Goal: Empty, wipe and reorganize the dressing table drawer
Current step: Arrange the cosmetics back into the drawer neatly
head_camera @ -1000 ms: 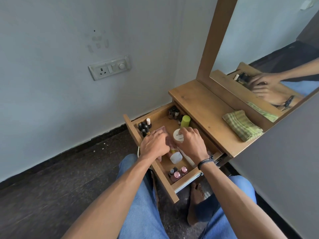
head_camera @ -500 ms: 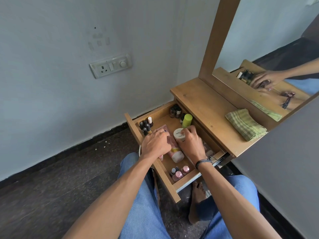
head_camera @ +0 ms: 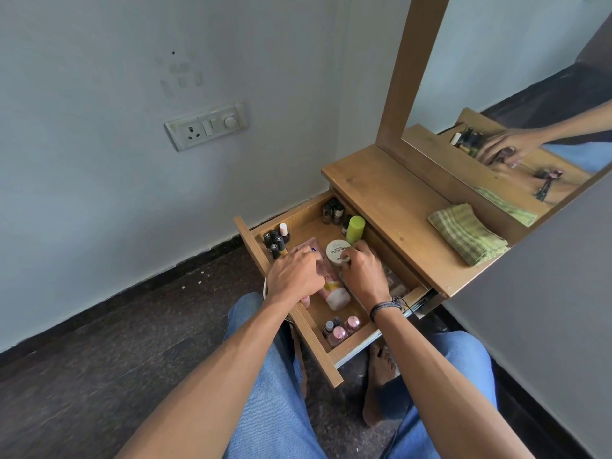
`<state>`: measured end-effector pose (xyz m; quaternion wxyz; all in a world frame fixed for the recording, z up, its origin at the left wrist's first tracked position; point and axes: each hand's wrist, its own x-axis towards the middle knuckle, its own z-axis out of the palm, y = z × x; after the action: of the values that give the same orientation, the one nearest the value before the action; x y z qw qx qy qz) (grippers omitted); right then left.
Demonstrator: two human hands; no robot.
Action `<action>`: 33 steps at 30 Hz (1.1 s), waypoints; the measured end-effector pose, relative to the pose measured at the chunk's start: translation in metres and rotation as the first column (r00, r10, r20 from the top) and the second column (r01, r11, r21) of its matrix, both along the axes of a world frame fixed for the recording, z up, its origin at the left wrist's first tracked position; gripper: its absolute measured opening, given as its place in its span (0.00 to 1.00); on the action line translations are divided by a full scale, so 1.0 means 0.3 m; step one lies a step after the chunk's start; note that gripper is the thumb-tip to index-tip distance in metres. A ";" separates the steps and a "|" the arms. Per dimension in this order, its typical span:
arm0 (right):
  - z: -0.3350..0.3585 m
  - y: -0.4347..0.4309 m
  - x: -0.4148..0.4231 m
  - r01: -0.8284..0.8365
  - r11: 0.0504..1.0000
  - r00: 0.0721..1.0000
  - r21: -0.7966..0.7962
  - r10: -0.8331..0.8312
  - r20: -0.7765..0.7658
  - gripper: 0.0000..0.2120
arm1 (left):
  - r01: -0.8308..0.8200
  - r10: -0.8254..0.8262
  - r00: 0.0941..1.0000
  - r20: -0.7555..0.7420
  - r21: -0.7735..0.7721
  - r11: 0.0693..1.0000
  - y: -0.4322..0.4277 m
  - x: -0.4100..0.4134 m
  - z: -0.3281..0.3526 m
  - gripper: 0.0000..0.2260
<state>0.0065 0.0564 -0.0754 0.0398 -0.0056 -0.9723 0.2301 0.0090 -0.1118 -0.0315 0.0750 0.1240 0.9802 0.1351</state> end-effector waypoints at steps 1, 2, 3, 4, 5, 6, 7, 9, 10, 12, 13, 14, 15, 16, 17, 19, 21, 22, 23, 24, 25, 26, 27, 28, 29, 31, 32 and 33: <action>-0.003 0.000 -0.001 0.015 1.000 1.000 0.020 -0.015 -0.010 0.07 | 0.000 0.000 1.000 0.001 0.002 1.000 0.001 0.000 0.001 0.22; -0.005 0.001 -0.002 0.029 0.999 0.999 0.040 -0.029 -0.019 0.05 | 0.000 0.000 1.000 0.002 0.003 1.000 0.002 -0.001 0.002 0.22; -0.008 0.001 -0.004 0.038 0.998 0.999 0.052 -0.037 -0.024 0.04 | -0.001 0.001 1.000 0.001 0.004 1.000 0.002 -0.001 0.002 0.22; -0.013 0.001 -0.006 0.041 0.998 0.999 0.056 -0.040 -0.025 0.05 | -0.002 0.002 1.000 0.003 0.005 1.000 0.002 0.000 0.002 0.22; -0.019 0.002 -0.008 0.043 0.998 0.999 0.054 -0.042 -0.022 0.05 | -0.002 0.002 1.000 0.002 0.006 1.000 0.002 0.000 0.003 0.21; -0.023 0.003 -0.011 0.044 0.998 0.999 0.047 -0.043 -0.016 0.05 | -0.002 0.002 1.000 0.000 0.006 1.000 0.002 0.001 0.003 0.21; -0.025 0.004 -0.014 0.041 0.998 0.999 0.039 -0.041 -0.010 0.06 | -0.001 0.001 1.000 -0.002 0.005 1.000 0.002 0.000 0.004 0.21; -0.028 0.006 -0.014 0.018 1.000 1.000 0.020 -0.018 0.004 0.08 | 0.001 -0.001 1.000 -0.005 0.003 1.000 0.001 0.000 0.002 0.21; -0.029 0.006 -0.013 0.006 1.000 1.000 0.018 -0.006 0.008 0.08 | 0.001 -0.001 1.000 -0.007 0.002 1.000 0.001 -0.001 0.000 0.21; -0.028 0.006 -0.010 -0.004 1.000 1.000 0.022 0.003 0.009 0.08 | 0.004 -0.004 1.000 -0.009 0.002 1.000 0.000 -0.003 -0.003 0.21; -0.028 0.007 -0.009 -0.002 1.000 1.000 0.019 0.001 0.007 0.08 | 0.004 -0.004 1.000 -0.008 0.002 1.000 0.000 -0.003 -0.003 0.21; -0.028 0.008 -0.008 0.000 1.000 1.000 0.011 -0.001 0.009 0.10 | 0.005 -0.005 1.000 -0.007 0.002 1.000 0.001 -0.003 -0.003 0.20; -0.026 0.009 -0.006 -0.005 1.000 1.000 0.000 0.005 0.014 0.13 | 0.006 -0.006 1.000 -0.007 0.002 1.000 0.001 -0.004 -0.003 0.20; -0.023 0.007 -0.003 -0.022 1.000 0.999 -0.008 0.022 0.029 0.19 | 0.006 -0.006 1.000 -0.007 0.004 1.000 0.001 -0.005 -0.004 0.20; -0.021 0.005 -0.003 -0.043 0.999 0.998 -0.006 0.044 0.052 0.25 | 0.005 -0.005 1.000 -0.010 0.005 1.000 0.002 -0.005 -0.005 0.20; -0.022 0.004 -0.008 -0.076 0.997 0.992 0.011 0.074 0.106 0.33 | 0.004 -0.004 1.000 -0.017 0.007 1.000 0.001 -0.005 -0.008 0.20; -0.028 0.006 -0.015 -0.089 0.995 0.987 0.040 0.082 0.137 0.29 | 0.004 -0.004 1.000 -0.023 0.005 1.000 -0.001 -0.007 -0.011 0.19; -0.031 0.008 -0.017 -0.091 0.995 0.985 0.048 0.083 0.149 0.25 | 0.005 -0.005 1.000 -0.026 0.003 1.000 -0.001 -0.008 -0.012 0.19; -0.037 0.011 -0.019 -0.091 0.995 0.985 0.048 0.083 0.151 0.21 | 0.007 -0.007 1.000 -0.029 0.002 1.000 -0.001 -0.009 -0.014 0.18; -0.041 0.012 -0.020 -0.088 0.995 0.985 0.040 0.081 0.149 0.19 | 0.008 -0.008 1.000 -0.029 0.002 1.000 -0.001 -0.009 -0.016 0.18; -0.041 0.012 -0.020 -0.082 0.996 0.986 0.035 0.076 0.146 0.17 | 0.009 -0.009 1.000 -0.030 0.001 1.000 -0.001 -0.010 -0.017 0.18; -0.041 0.011 -0.020 -0.076 0.996 0.987 0.036 0.070 0.144 0.16 | 0.011 -0.011 0.999 -0.030 0.000 1.000 -0.001 -0.010 -0.019 0.18; -0.045 0.012 -0.021 -0.077 0.996 0.987 0.041 0.070 0.144 0.16 | 0.012 -0.012 0.999 -0.030 0.000 1.000 -0.001 -0.011 -0.021 0.19; -0.045 0.013 -0.019 -0.081 0.996 0.986 0.043 0.074 0.148 0.18 | 0.011 -0.011 0.999 -0.030 0.002 1.000 -0.002 -0.010 -0.022 0.19; -0.047 0.014 -0.019 -0.085 0.996 0.985 0.037 0.079 0.151 0.20 | 0.010 -0.009 0.999 -0.031 0.005 1.000 -0.001 -0.010 -0.022 0.19; -0.051 0.018 -0.020 -0.082 0.996 0.985 0.019 0.078 0.152 0.18 | 0.007 -0.007 0.999 -0.036 0.010 1.000 -0.001 -0.010 -0.021 0.19; -0.050 0.018 -0.021 -0.075 0.997 0.987 0.008 0.073 0.146 0.16 | 0.002 -0.002 0.999 -0.036 0.016 1.000 0.000 -0.009 -0.021 0.19; -0.048 0.017 -0.021 -0.067 0.998 0.990 -0.006 0.067 0.121 0.13 | -0.006 0.007 0.999 -0.038 0.023 1.000 0.000 -0.009 -0.019 0.18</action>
<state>0.0003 0.0614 -0.0899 -0.0269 0.0130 -0.9724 0.2313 0.0061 -0.1117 -0.0372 0.0546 0.1241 0.9802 0.1443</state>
